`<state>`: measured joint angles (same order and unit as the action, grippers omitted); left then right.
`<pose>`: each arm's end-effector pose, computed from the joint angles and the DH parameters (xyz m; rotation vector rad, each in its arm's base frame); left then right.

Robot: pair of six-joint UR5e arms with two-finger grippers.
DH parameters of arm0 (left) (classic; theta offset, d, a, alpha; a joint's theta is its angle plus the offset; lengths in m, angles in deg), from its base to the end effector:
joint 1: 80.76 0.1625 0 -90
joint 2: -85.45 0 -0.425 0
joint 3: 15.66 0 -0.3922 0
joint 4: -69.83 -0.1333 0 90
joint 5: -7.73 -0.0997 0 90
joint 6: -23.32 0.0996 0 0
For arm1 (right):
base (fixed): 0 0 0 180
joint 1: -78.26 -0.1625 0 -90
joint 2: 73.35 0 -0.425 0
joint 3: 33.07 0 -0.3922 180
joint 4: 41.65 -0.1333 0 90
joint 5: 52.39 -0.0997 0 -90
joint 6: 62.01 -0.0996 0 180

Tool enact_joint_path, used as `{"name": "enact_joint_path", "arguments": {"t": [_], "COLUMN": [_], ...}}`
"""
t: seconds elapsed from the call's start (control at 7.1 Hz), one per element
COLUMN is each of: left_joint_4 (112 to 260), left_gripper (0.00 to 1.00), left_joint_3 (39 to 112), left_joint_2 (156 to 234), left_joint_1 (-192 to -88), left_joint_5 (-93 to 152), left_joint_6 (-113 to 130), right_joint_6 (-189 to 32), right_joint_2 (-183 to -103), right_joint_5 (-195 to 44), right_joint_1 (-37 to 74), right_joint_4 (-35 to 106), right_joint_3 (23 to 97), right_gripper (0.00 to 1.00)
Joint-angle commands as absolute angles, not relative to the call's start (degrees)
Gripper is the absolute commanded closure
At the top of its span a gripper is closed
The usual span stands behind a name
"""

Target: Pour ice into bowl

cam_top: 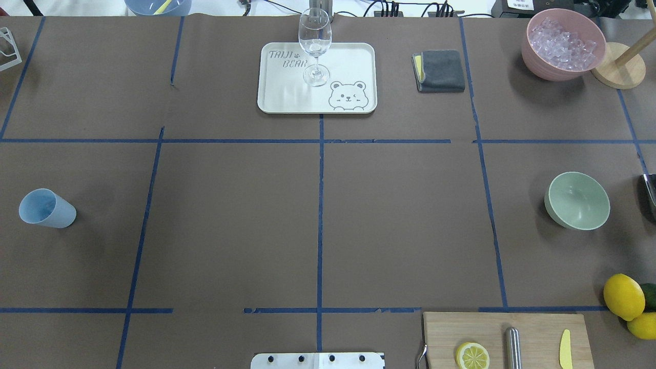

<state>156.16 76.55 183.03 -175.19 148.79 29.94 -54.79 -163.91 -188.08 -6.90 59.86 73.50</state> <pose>-0.0980 -0.5424 0.5687 0.1849 0.8767 0.0832 0.0215 -0.4812 0.5408 0.0911 -0.7972 -0.2304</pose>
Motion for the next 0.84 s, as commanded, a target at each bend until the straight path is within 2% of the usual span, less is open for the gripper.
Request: {"name": "enact_joint_path", "arguments": {"t": [0.0,0.42,0.7], "left_joint_4": [158.66,160.26,160.88], "left_gripper": [0.0,0.0,0.0], "left_joint_3": [79.76,81.7,81.9], "left_joint_2": [179.45,175.48,175.19], "left_joint_1": [-175.77,-175.24,-175.06], "left_joint_5": [148.45,148.53,149.14], "left_joint_6": [33.06,32.81,32.64], "right_joint_6": [-54.81,-54.63,-54.63], "right_joint_2": [-165.45,-165.55,-168.09], "right_joint_5": [-188.71,-188.62,-192.11], "right_joint_1": [-6.81,-6.73,-6.38], "right_joint_4": [59.87,59.69,54.43], "right_joint_3": [73.97,72.49,71.61], "right_gripper": [0.0,0.0,0.0]}}
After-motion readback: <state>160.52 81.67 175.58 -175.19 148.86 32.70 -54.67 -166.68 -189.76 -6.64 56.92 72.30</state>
